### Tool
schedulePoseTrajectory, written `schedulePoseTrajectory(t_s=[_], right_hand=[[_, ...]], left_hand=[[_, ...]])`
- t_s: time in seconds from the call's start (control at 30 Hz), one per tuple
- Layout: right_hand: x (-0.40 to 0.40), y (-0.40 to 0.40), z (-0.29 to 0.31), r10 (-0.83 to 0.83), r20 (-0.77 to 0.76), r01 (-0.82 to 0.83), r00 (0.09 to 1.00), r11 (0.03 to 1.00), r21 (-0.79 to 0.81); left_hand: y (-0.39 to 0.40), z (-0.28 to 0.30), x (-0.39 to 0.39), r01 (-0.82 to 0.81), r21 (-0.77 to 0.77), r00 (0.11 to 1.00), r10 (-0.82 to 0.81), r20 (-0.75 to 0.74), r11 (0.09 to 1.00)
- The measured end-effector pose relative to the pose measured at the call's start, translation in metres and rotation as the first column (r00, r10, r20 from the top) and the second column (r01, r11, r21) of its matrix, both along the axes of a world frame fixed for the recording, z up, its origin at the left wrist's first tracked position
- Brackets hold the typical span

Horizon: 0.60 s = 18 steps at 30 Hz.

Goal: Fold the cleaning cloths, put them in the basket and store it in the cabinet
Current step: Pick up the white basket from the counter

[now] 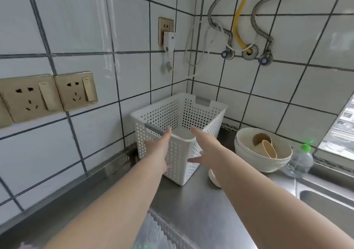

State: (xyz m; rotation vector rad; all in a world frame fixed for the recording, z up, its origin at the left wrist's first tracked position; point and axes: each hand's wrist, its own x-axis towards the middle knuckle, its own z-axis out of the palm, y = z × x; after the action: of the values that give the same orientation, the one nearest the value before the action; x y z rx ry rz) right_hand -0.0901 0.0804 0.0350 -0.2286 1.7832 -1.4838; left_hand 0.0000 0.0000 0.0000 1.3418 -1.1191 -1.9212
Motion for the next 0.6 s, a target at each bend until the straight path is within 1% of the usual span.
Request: schedulePoseTrajectory(t_s=[0.13, 0.3, 0.43, 0.6], right_hand=[[-0.012, -0.019, -0.009, 0.004, 0.003, -0.004, 1.000, 0.998, 0.058], [-0.018, -0.027, -0.034, 0.005, 0.019, -0.005, 1.000, 1.000, 0.013], [-0.017, -0.020, -0.035, -0.003, -0.017, 0.003, 1.000, 1.000, -0.030], [-0.001, 0.005, -0.034, -0.002, -0.019, 0.001, 1.000, 0.998, -0.057]], left_hand=[[-0.018, -0.007, -0.011, 0.034, 0.089, 0.998, -0.028, -0.063, 0.995], [-0.029, -0.016, -0.016, 0.050, 0.093, 0.994, -0.040, -0.101, 0.994], [-0.022, -0.011, -0.015, 0.081, 0.076, 0.988, -0.070, -0.141, 0.994], [-0.003, -0.005, 0.002, 0.118, 0.105, 0.983, -0.101, -0.154, 0.987]])
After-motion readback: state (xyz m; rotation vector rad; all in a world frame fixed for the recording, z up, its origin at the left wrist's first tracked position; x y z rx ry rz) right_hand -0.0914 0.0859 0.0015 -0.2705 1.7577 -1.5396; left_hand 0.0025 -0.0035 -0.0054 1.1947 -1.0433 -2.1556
